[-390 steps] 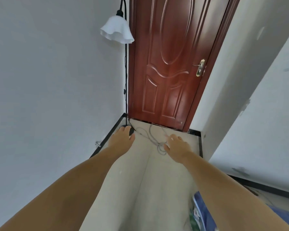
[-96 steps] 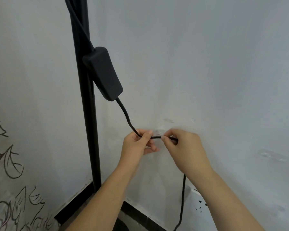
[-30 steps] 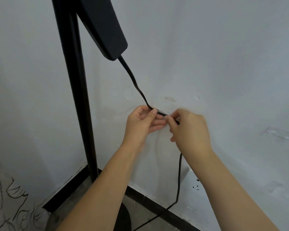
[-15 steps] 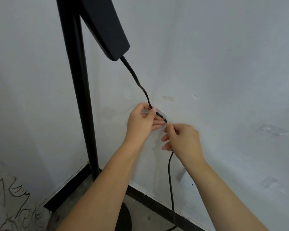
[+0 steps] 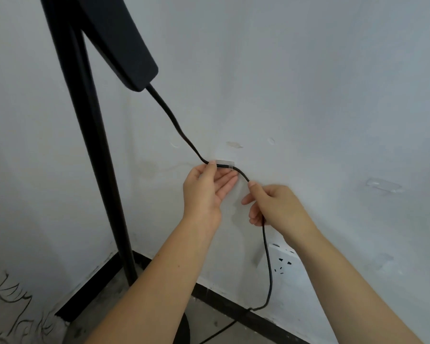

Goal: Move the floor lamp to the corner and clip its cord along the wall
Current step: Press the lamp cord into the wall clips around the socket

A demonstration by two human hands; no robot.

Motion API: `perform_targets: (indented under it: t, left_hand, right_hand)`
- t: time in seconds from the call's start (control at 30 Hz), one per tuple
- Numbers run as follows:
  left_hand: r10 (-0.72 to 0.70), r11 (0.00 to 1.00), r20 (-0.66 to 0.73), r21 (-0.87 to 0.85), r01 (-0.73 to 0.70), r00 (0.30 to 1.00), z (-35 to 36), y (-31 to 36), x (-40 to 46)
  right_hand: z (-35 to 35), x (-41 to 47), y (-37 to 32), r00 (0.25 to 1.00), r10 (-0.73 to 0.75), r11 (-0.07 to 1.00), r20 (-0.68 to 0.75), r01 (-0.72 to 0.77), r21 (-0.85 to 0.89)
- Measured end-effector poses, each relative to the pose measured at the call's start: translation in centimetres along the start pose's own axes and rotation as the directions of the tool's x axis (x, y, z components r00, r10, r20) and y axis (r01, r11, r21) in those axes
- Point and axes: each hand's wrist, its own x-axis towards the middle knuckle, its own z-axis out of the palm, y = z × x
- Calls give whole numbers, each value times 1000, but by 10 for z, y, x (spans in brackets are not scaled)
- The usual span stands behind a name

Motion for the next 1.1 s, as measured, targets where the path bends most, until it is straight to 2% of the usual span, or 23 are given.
perform_targets:
  t: [0.07,0.13,0.2,0.27,0.37,0.5,0.6,0.7,0.77,0.9,1.1]
  left_hand:
    - [-20,999,1,-25,20,1000,-1,1,0]
    - [-35,998,4,-48,35,999,-2,2,1]
    - [-48,997,1,-65,48,999,-3,0,3]
    - [-56,995,-7,-84,55,998,-2,-1,4]
    - [-54,993,-28,-106,51,998,1,-5,7]
    - [-47,991,-31,-125,42,998,3,-7,6]
    - [-52,992,-30,-117,48,998,4,-6,5]
    - [-52,994,-27,-102,49,998,5,-7,5]
    - [-50,994,-35,-98,46,998,5,-7,5]
    - [-51,994,-30,-101,48,998,4,-7,6]
    - [10,999,-8,-43,-10,1000,2,-8,6]
  right_hand:
    - [-15,-6,1,981,104,994,164,-109,26]
    - [-35,-15,7,938,174,984,301,-177,-19]
    - [-58,-25,14,905,199,980,377,-184,-75]
    - [-86,-36,18,906,186,982,381,-152,-115]
    - [-129,-50,13,954,141,984,263,-106,-141]
    - [-160,-61,3,1000,28,957,-4,-28,-290]
    - [-159,-69,-3,972,-109,873,-207,-6,-488]
    - [-154,-73,-12,893,-281,761,-350,-15,-649]
    - [-151,-73,-17,842,-369,720,-393,-8,-694]
    - [-149,-70,-20,797,-413,709,-440,-22,-705]
    - [-159,-72,-23,833,-339,756,-437,-35,-654]
